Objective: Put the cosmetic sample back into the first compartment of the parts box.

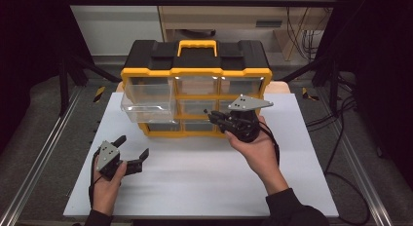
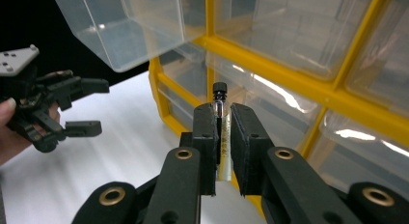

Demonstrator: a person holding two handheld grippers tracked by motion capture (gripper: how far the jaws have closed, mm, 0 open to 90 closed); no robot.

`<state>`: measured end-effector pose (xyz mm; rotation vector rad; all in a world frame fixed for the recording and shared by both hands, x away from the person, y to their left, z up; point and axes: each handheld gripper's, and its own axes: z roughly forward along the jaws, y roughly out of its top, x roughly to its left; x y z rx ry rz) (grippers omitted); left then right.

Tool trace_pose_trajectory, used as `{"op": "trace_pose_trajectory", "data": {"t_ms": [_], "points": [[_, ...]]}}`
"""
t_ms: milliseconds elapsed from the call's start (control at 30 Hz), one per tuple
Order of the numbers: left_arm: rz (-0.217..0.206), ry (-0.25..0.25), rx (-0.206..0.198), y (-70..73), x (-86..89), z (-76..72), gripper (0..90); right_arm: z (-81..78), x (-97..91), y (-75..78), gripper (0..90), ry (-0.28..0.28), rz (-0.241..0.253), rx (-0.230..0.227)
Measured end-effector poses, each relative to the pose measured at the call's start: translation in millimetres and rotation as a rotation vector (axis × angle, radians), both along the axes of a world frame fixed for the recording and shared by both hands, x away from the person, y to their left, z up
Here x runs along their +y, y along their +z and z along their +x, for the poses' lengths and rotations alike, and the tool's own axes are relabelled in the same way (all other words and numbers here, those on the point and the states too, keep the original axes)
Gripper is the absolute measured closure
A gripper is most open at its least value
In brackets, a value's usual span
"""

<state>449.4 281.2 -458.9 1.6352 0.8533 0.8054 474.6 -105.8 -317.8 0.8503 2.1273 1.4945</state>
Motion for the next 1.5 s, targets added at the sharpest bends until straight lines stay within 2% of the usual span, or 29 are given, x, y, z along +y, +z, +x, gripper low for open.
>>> {"op": "trace_pose_trajectory", "data": {"t_ms": [333, 967, 1500], "points": [[-0.009, -0.002, 0.003, -0.2, 0.7, 0.2, 3.0, 0.9, 3.4, 16.7, 81.0, 0.008, 0.025, -0.023], [-0.011, -0.003, 0.004, -0.2, 0.9, 0.6, 3.0, 3.4, 18.2, 58.3, 81.0, 0.026, 0.073, -0.075], [-0.012, -0.001, 0.004, -0.1, 1.0, 0.7, 3.0, 6.4, 29.5, 80.9, 81.0, 0.046, 0.096, -0.096]]}}
